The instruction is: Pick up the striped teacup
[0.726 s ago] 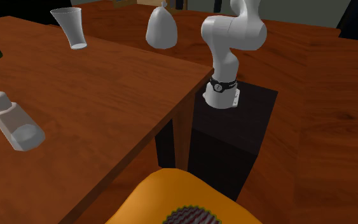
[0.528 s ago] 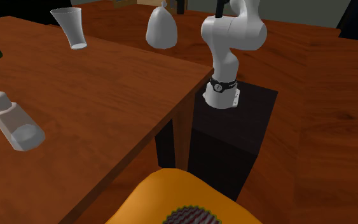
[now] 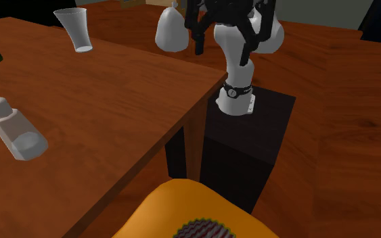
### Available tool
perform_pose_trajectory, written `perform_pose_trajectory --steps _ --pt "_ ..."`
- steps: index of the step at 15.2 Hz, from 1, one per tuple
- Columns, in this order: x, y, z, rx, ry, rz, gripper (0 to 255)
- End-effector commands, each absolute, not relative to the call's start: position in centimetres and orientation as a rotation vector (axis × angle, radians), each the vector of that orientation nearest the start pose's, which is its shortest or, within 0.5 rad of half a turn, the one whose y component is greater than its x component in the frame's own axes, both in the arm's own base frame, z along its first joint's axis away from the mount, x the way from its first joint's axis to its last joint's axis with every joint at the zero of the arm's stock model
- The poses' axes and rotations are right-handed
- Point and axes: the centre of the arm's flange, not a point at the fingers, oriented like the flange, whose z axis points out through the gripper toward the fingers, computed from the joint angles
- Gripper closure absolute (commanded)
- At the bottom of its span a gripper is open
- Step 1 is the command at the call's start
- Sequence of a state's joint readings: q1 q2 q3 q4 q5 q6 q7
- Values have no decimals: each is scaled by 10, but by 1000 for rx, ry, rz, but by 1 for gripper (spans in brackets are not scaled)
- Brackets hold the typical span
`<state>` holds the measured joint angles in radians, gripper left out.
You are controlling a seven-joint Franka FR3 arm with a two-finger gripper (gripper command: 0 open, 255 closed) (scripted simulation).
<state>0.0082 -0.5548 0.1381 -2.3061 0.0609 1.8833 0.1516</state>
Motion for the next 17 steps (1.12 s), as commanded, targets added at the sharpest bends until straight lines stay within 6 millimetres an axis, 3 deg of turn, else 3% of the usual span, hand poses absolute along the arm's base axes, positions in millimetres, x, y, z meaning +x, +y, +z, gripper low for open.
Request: perform_pose_trajectory --steps 1,17 --pt "410 86 544 -3136 63 -199 0" --pt "551 200 423 -3195 109 -158 0"
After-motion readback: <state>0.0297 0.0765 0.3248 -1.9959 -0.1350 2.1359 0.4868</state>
